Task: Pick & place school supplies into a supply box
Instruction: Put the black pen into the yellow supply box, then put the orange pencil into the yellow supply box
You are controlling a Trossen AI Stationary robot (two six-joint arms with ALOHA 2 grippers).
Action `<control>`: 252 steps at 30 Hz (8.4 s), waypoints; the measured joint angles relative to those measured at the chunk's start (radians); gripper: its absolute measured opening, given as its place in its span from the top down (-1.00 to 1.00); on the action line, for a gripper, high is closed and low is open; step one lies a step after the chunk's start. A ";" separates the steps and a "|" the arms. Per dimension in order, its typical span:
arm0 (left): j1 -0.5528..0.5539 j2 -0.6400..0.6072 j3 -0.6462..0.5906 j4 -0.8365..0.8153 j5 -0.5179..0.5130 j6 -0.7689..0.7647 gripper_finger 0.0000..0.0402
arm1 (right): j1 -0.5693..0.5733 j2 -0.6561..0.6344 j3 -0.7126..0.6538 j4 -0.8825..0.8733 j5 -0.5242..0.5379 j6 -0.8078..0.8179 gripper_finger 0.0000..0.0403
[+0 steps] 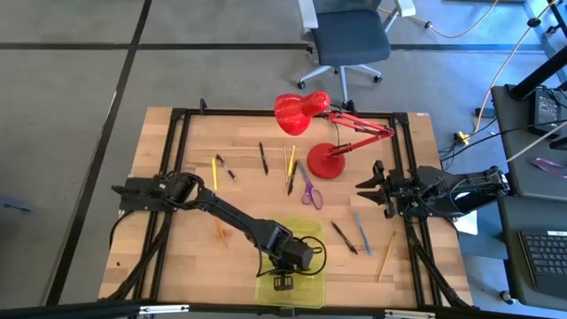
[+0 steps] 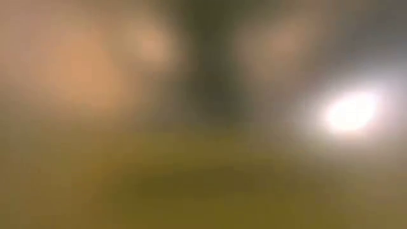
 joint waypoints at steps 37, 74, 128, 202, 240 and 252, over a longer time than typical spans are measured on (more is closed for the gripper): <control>-0.018 -0.593 -0.465 -0.579 -0.517 -0.310 0.14 | 0.023 0.035 0.000 -0.012 -0.079 0.159 0.43; 0.119 -0.785 -0.893 -0.516 -0.429 0.561 0.26 | 0.023 0.097 0.000 -0.002 -0.016 0.153 0.43; 0.142 -0.740 -1.152 -0.132 -0.310 0.917 0.80 | 0.022 0.097 0.000 -0.003 -0.016 0.148 0.43; -0.084 -0.103 -0.228 0.045 0.164 -0.330 0.91 | 0.022 0.097 0.000 -0.001 -0.007 0.152 0.43; -0.047 -0.097 -0.227 -0.022 0.205 -0.046 0.85 | 0.022 0.097 0.000 -0.001 -0.006 0.148 0.43; -0.064 -0.098 -0.227 -0.050 0.210 -0.060 0.86 | 0.022 0.097 0.000 -0.001 -0.006 0.148 0.43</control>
